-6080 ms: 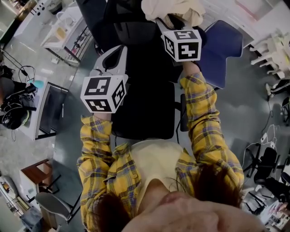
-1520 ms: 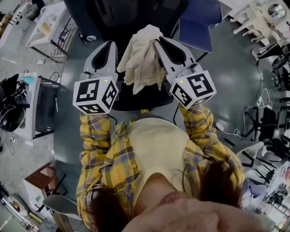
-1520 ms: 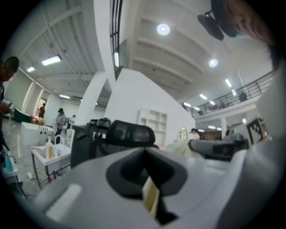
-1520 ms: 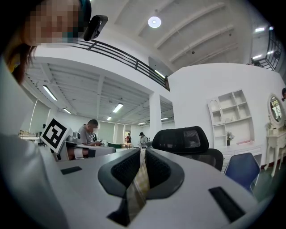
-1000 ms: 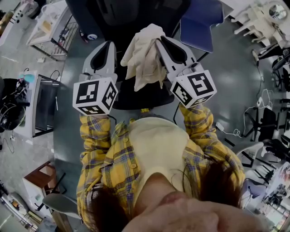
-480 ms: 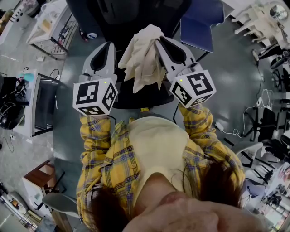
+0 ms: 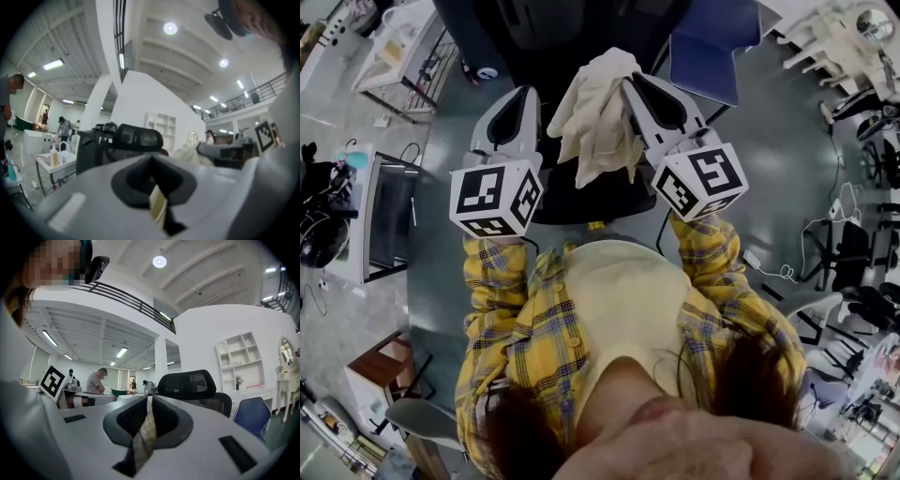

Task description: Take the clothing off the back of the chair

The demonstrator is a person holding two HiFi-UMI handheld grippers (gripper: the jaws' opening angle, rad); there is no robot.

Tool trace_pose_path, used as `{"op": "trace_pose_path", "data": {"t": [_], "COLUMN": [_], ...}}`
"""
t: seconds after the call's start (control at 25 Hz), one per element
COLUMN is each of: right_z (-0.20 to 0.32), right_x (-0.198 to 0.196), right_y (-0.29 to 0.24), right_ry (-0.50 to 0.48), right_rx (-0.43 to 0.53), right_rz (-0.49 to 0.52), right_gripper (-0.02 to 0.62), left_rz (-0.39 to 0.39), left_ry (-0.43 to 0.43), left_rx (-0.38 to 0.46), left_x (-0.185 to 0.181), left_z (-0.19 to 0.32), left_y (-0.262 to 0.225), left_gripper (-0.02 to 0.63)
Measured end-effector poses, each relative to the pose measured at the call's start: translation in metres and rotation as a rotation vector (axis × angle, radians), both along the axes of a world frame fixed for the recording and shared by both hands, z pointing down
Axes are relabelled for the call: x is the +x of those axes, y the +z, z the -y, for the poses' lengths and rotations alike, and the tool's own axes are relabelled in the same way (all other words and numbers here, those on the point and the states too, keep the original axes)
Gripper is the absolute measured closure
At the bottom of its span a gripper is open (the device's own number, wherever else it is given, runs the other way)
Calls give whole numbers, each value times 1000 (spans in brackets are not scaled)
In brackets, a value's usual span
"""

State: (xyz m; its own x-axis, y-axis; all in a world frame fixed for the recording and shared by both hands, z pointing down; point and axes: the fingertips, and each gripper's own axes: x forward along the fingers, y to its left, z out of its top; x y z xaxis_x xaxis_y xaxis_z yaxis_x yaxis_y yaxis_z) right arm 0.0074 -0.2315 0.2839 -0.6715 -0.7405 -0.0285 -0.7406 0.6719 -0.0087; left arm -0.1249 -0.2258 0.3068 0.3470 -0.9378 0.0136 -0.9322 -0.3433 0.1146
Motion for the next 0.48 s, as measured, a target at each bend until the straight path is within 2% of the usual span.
{"op": "trace_pose_path", "data": {"t": [0.48], "right_z": [-1], "right_x": [5], "right_y": [3], "right_ry": [10], "right_rx": [-8], "right_rz": [-2], "right_gripper": [557], "left_rz": [7], "left_ry": [35], "left_rx": [-13], "left_x": [10], "left_z": [2], "left_y": [6], "left_gripper": [601]}}
